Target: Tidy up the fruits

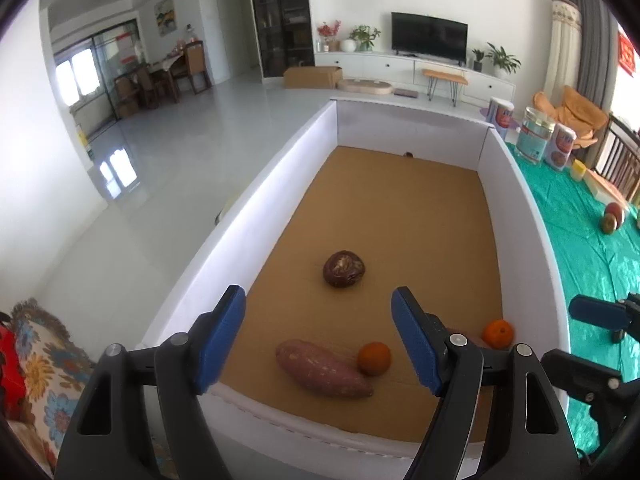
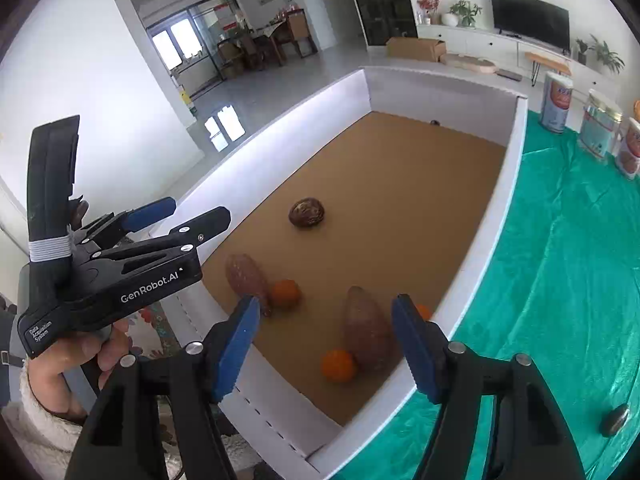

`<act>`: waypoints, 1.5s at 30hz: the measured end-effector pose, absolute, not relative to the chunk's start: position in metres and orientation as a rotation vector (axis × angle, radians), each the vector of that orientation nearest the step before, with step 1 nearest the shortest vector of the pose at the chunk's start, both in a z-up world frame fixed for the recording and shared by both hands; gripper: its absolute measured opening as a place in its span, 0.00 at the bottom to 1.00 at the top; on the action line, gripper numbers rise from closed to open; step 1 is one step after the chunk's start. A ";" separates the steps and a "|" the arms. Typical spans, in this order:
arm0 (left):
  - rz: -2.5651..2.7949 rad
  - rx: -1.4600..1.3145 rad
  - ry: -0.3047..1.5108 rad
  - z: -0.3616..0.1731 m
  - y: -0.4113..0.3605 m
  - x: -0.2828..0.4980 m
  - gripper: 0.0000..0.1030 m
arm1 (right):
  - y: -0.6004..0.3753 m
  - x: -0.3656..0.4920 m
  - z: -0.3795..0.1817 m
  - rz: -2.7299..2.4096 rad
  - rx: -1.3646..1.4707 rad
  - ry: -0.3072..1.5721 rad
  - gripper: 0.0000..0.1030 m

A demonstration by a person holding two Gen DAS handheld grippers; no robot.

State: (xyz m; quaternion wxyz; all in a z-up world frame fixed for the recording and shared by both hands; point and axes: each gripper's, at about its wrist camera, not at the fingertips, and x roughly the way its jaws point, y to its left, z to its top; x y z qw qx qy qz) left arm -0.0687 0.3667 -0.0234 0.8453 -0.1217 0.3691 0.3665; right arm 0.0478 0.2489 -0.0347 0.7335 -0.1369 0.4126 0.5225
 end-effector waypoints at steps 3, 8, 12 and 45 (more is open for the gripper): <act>0.740 -0.233 0.760 -0.013 0.351 -0.058 0.76 | 0.217 0.059 -0.020 1.083 -0.274 0.853 0.73; 0.671 -0.162 0.720 0.006 0.311 -0.039 0.80 | 0.147 0.081 -0.005 0.945 -0.222 0.796 0.77; 0.579 -0.113 0.702 0.017 0.272 -0.019 0.80 | 0.088 0.099 -0.004 0.818 -0.172 0.778 0.77; 0.075 -0.018 0.916 -0.141 0.079 0.146 0.90 | -0.149 0.214 -0.109 0.080 0.094 0.879 0.97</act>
